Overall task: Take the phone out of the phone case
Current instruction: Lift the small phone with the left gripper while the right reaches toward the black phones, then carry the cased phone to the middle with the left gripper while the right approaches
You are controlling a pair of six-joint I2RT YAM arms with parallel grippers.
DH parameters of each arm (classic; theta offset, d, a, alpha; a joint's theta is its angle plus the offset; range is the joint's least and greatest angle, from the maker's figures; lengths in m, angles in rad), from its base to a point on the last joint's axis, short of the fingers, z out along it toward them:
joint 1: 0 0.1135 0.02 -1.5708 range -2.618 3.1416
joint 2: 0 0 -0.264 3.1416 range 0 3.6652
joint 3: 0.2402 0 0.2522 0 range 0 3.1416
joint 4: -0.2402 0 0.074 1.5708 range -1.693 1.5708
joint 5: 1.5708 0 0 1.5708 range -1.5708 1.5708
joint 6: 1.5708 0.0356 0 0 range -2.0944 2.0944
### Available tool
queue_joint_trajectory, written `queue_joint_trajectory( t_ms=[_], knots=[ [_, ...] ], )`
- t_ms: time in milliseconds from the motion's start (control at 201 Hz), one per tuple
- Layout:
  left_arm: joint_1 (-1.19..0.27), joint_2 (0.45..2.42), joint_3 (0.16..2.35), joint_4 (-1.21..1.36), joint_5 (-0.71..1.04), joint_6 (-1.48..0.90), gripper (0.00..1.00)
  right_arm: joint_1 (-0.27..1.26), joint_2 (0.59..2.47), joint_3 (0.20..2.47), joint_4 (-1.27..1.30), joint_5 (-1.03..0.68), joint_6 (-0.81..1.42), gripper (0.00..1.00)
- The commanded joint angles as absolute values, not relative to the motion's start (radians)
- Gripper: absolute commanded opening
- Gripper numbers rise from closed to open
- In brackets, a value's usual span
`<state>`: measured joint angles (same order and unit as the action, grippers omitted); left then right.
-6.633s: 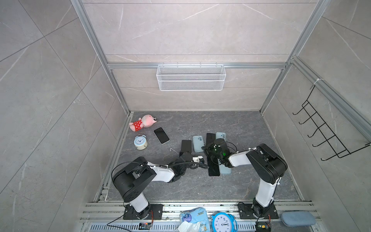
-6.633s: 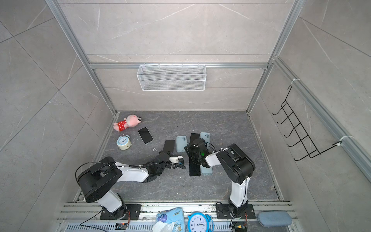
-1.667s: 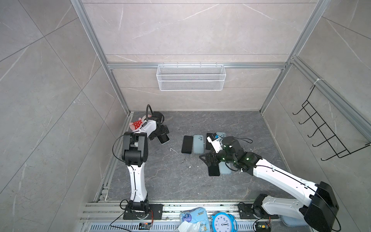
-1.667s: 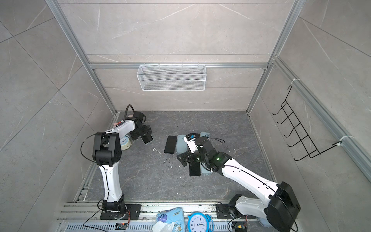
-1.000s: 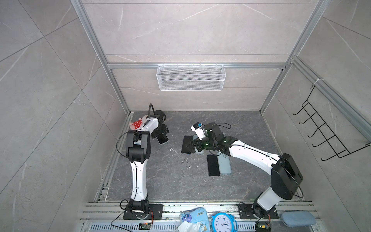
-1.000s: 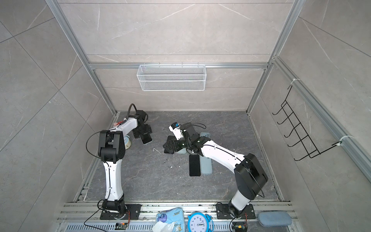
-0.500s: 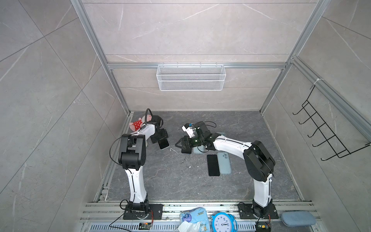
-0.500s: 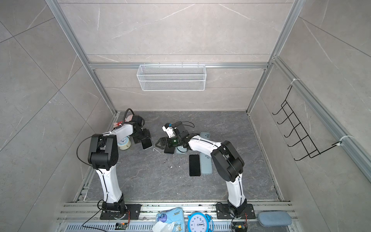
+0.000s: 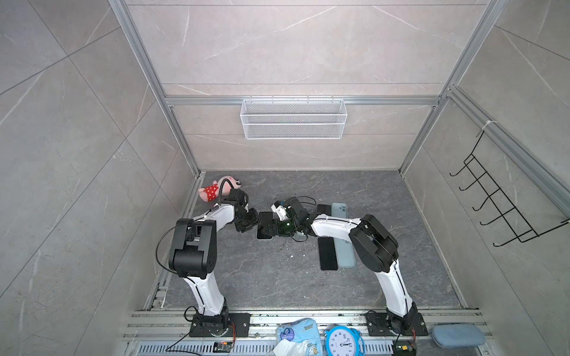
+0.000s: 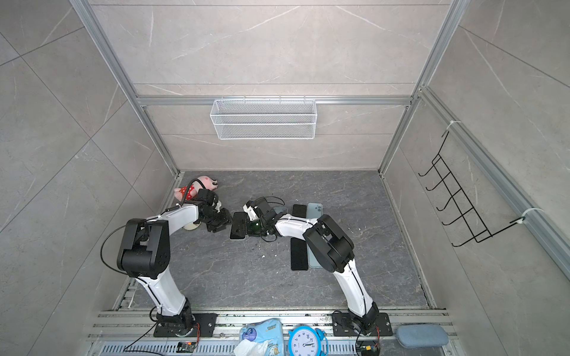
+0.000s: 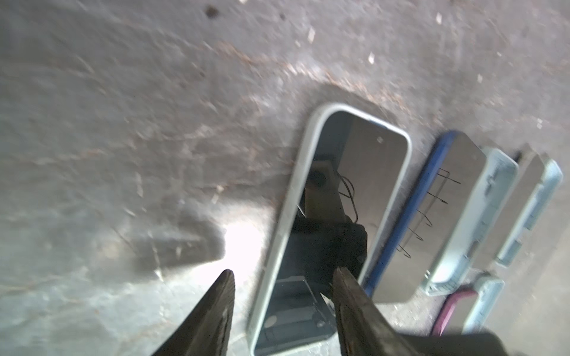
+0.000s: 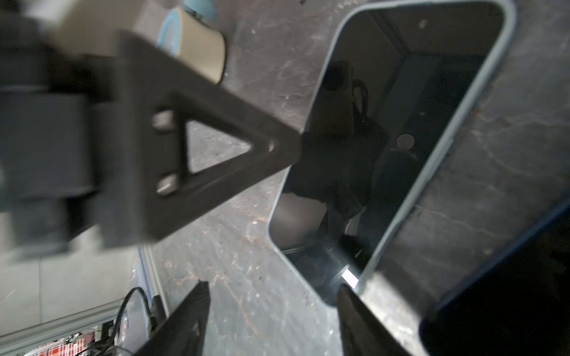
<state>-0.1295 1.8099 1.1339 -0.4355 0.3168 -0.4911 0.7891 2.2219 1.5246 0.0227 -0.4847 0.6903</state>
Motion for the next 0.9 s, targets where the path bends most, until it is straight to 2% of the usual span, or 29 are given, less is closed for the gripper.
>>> queue_joint_trajectory(
  t_ms=[0,115,254,478,568,897],
  knots=[
    [-0.129,1.75,1.125,-0.415,0.312,-0.505,0.57,0.8,2.245,1.551,0.043,-0.412,0.736,0.63],
    [-0.137,1.695,1.106,-0.4,0.263,-0.506,0.78,0.812,2.19,1.522,0.056,-0.382,0.717,0.67],
    [-0.184,1.706,1.187,-0.491,0.145,-0.447,0.88,0.823,2.061,1.436,0.035,-0.301,0.669,0.74],
    [-0.301,1.834,1.377,-0.626,-0.052,-0.331,0.94,0.822,1.776,1.224,-0.013,-0.151,0.586,0.91],
    [-0.323,1.898,1.451,-0.685,-0.117,-0.294,0.96,0.823,1.69,1.163,-0.012,-0.128,0.562,0.95],
    [-0.368,2.0,1.552,-0.768,-0.182,-0.249,0.97,0.827,1.587,1.071,0.026,-0.167,0.564,0.96]
  ],
)
